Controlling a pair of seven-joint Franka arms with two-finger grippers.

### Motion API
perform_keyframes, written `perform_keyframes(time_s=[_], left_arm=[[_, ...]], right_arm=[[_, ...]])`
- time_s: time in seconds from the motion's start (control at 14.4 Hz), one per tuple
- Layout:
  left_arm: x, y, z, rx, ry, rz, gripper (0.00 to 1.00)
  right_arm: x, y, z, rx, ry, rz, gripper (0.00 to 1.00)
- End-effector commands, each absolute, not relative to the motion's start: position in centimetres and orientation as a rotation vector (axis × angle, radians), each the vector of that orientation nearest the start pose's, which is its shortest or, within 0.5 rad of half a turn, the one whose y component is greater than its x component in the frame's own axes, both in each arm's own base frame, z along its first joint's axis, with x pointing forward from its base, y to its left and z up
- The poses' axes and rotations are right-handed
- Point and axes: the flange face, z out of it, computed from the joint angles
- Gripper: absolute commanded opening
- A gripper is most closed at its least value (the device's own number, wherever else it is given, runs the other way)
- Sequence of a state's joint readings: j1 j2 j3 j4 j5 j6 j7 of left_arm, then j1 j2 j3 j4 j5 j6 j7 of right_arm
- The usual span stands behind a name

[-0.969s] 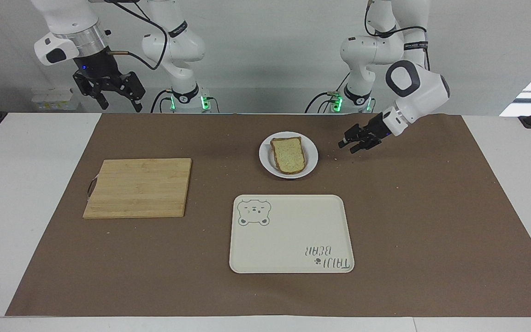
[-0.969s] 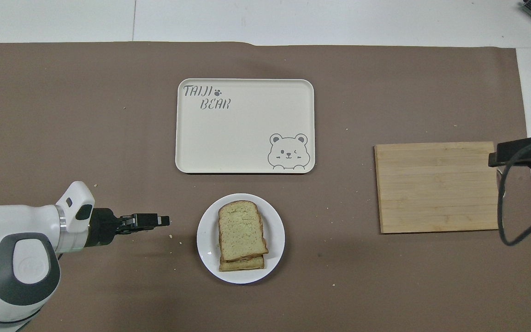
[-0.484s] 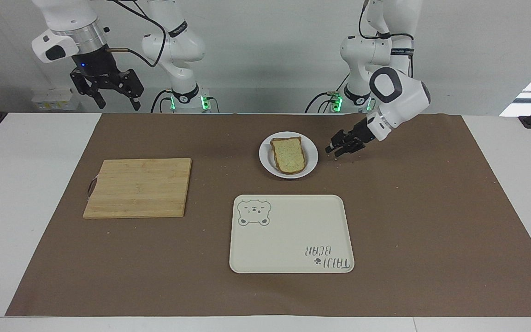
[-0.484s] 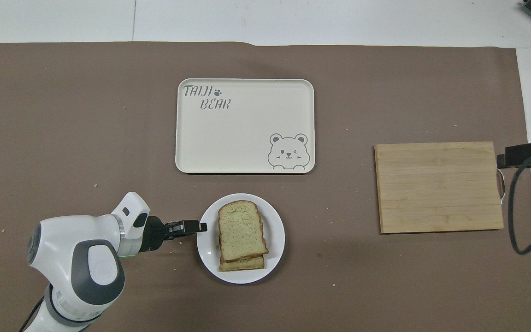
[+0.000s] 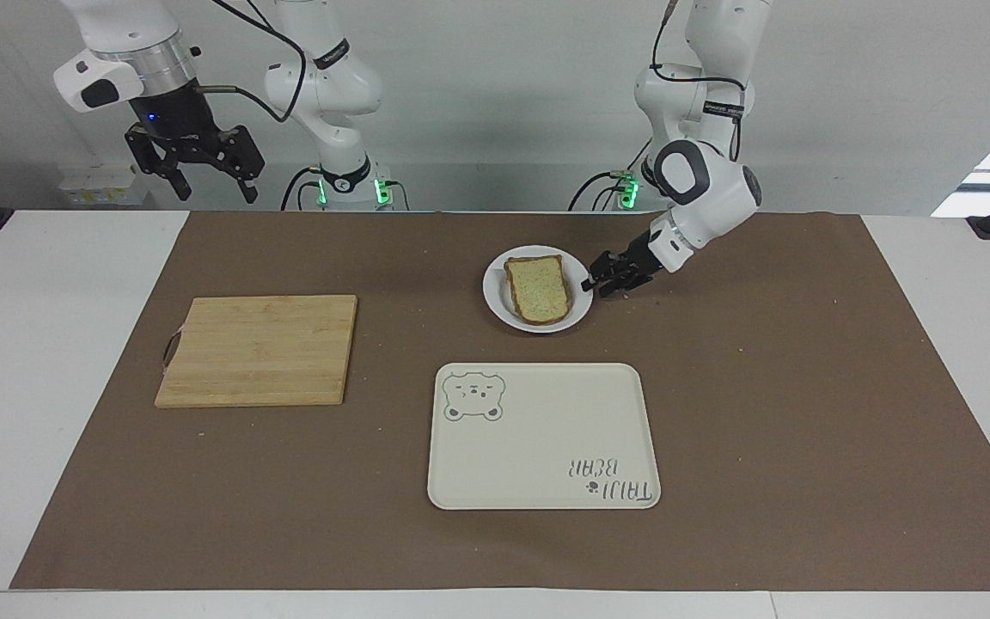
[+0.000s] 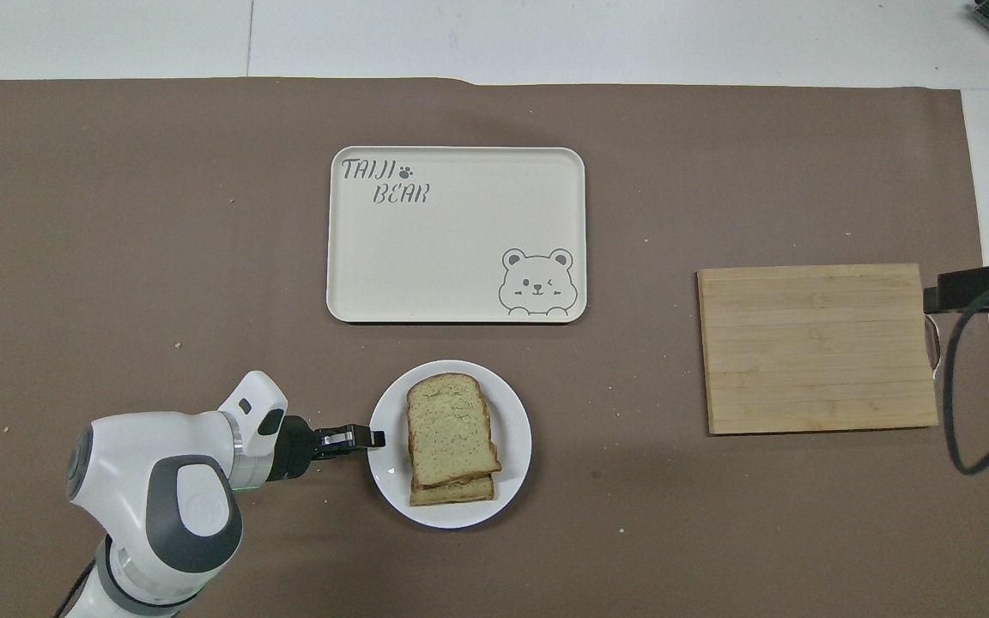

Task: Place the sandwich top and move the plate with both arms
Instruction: 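Grasp the white plate rim with the left gripper, then slide the plate onto the bear tray with the left gripper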

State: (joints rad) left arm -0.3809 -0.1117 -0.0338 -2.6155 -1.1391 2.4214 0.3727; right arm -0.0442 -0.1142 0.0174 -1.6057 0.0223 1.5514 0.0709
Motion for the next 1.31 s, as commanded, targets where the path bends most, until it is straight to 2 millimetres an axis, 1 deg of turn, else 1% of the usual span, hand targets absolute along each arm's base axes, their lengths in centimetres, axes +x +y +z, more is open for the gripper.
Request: perform_keyframes(time_s=[0.0, 0.14, 0.28, 0.42, 0.55, 0.62, 0.69, 0.76, 0.83, 0.9, 0.97, 1.04, 1.18, 1.25], left_arm=[[36.8, -17.7, 28.5, 2.446, 0.158, -0.097, 0.12], [36.5, -17.6, 28.4, 2.443, 0.173, -0.110, 0.00], [36.6, -17.8, 28.6, 2.443, 0.176, -0.108, 0.00], [37.1, -17.8, 29.6, 2.432, 0.206, -0.088, 0.00], [38.5, -17.4, 30.7, 2.415, 0.232, -0.051, 0.00], [40.0, -16.9, 31.5, 2.393, 0.261, -0.039, 0.00], [42.1, -15.2, 31.9, 2.366, 0.311, -0.027, 0.00], [44.0, -14.7, 32.7, 2.324, 0.313, -0.049, 0.00], [45.8, -14.9, 33.7, 2.292, 0.292, -0.058, 0.00], [47.6, -14.2, 34.0, 2.284, 0.297, -0.044, 0.00], [49.2, -14.0, 34.7, 2.279, 0.294, -0.016, 0.00], [50.7, -14.2, 35.0, 2.276, 0.289, 0.003, 0.00], [53.5, -14.4, 36.3, 2.273, 0.282, 0.068, 0.00], [55.2, -14.6, 36.6, 2.280, 0.277, 0.101, 0.00]], right_arm=[[51.2, -1.3, 67.2, -3.113, 0.124, -0.100, 1.00], [51.2, -1.3, 67.2, -3.113, 0.124, -0.100, 1.00], [51.2, -1.3, 67.2, -3.113, 0.124, -0.100, 1.00], [51.2, -1.3, 67.2, -3.113, 0.124, -0.100, 1.00], [51.2, -1.3, 67.2, -3.115, 0.125, -0.100, 1.00], [51.2, -1.3, 67.3, -3.113, 0.124, -0.102, 1.00], [51.2, -1.3, 67.3, -3.113, 0.124, -0.102, 1.00], [51.2, -1.3, 67.2, -3.113, 0.124, -0.100, 1.00], [51.2, -1.3, 67.2, -3.113, 0.124, -0.100, 1.00], [51.2, -1.3, 67.2, -3.113, 0.124, -0.100, 1.00], [51.2, -1.3, 67.2, -3.113, 0.124, -0.098, 1.00], [51.2, -1.3, 67.2, -3.113, 0.124, -0.100, 1.00], [51.2, -1.3, 67.2, -3.113, 0.124, -0.100, 1.00], [51.2, -1.3, 67.2, -3.113, 0.124, -0.098, 1.00]])
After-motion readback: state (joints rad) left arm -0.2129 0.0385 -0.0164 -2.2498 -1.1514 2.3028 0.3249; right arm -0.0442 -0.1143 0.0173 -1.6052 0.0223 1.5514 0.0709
